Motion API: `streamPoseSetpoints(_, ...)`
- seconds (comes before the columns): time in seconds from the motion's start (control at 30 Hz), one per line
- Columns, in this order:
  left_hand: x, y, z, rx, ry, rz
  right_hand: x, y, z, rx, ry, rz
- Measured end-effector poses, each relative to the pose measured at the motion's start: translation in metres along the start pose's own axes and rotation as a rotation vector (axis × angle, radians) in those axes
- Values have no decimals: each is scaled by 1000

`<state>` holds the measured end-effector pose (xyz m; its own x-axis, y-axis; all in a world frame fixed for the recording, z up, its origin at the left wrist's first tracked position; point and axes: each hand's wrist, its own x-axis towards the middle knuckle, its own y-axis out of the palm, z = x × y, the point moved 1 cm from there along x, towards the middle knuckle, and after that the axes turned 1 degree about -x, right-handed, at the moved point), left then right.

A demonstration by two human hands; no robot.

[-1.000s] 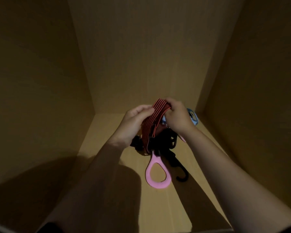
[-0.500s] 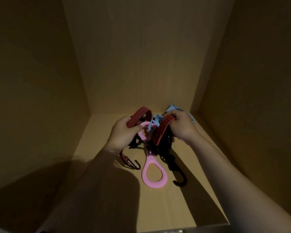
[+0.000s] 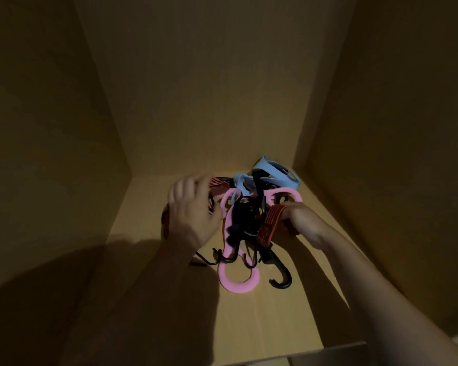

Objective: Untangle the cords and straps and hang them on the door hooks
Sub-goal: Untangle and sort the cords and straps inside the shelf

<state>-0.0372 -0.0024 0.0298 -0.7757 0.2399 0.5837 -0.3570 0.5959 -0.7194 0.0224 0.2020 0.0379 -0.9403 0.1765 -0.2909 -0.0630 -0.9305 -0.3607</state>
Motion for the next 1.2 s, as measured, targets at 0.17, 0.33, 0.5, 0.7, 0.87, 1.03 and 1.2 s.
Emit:
streamPoseSetpoints(0.17, -15, 29, -14, -131, 143, 299, -10, 1, -10, 743, 51, -5)
streamPoseSetpoints(0.33, -27, 54, -14, -177, -112, 700, -12, -12, -22, 1076, 14, -170)
streamPoseSetpoints(0.5, -33, 65, -14, 30, -72, 672, -15, -29, -31, 1242, 66, -303)
streamPoseSetpoints(0.7, -26, 61, -8, -371, -290, 473, -13, -20, -37, 222, 26, -347)
streamPoseSetpoints(0.87, -15, 43, -5, -625, -415, 431, -11, -21, -37, 216, 72, -365)
streamPoseSetpoints(1.03, -22, 49, -17, -467, -366, 623, -13, -19, -20, -138, -85, -584)
streamPoseSetpoints(1.2, -28, 67, -24, -169, -248, 662, -15, -6, -11, -711, -341, -561)
